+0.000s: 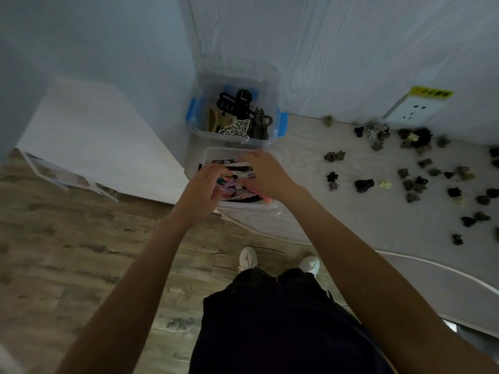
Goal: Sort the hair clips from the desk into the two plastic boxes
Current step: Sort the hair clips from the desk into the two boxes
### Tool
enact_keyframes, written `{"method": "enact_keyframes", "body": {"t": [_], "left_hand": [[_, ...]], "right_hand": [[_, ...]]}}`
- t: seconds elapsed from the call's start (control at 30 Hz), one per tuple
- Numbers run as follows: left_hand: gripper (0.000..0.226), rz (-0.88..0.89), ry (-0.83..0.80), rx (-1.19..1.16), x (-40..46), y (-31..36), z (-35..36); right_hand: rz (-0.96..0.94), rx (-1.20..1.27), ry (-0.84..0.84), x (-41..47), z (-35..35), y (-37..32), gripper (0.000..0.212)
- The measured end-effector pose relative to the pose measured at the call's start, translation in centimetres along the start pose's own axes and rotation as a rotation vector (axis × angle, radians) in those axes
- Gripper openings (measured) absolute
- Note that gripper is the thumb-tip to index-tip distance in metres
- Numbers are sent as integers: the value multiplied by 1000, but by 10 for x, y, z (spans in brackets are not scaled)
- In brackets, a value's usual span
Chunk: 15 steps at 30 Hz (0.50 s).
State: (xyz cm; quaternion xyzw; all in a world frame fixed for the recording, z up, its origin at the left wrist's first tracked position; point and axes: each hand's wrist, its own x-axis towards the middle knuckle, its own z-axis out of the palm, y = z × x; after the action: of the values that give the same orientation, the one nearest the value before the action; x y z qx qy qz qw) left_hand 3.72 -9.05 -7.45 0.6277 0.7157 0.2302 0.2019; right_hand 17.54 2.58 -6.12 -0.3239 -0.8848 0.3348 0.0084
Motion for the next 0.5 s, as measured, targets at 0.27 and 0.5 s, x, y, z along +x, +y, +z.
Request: {"method": "enact_keyframes", "body": {"t": [0.27,0.5], "left_hand": [[33,-76,167,102,-11,-20,-5],[45,-129,139,59,-10,-22,-2]], "right_hand": [[-246,-161,-63,-26,26,5,24],[-253,-403,-152,1,23,2,25]]}}
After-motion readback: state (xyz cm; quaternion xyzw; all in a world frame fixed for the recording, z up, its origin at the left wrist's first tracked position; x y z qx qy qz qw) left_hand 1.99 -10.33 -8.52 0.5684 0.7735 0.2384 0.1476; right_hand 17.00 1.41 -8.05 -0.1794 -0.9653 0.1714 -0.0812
